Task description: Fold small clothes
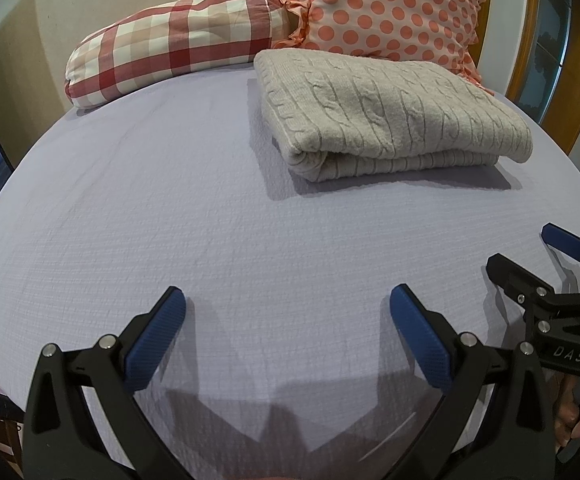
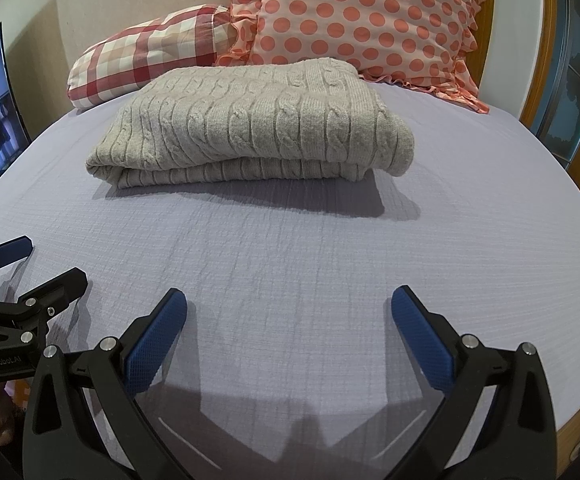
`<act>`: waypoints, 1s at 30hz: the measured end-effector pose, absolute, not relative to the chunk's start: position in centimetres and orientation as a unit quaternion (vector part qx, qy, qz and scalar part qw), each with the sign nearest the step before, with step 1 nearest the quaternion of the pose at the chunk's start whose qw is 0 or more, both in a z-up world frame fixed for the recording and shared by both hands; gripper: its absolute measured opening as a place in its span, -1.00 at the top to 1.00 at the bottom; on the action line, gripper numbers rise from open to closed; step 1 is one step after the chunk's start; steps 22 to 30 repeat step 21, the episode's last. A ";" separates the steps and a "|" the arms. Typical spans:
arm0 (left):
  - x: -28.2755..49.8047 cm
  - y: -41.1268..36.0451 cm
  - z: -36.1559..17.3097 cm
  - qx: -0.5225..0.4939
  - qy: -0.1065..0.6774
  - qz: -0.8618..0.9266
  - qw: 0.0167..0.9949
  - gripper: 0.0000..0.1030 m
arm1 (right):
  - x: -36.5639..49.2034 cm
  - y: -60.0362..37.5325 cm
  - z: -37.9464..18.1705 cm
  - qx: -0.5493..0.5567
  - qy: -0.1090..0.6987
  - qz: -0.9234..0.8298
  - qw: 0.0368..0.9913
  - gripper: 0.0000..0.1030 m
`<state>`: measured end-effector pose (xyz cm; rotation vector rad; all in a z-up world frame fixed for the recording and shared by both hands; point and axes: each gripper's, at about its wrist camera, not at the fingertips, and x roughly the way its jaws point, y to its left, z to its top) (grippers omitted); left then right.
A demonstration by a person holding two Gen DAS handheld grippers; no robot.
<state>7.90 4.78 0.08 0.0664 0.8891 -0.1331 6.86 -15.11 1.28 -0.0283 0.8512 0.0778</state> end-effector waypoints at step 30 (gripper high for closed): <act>8.0 4.8 0.1 0.034 0.432 -0.065 0.899 -0.97 | 6.9 -15.0 1.2 -0.013 0.412 0.037 0.910 -0.97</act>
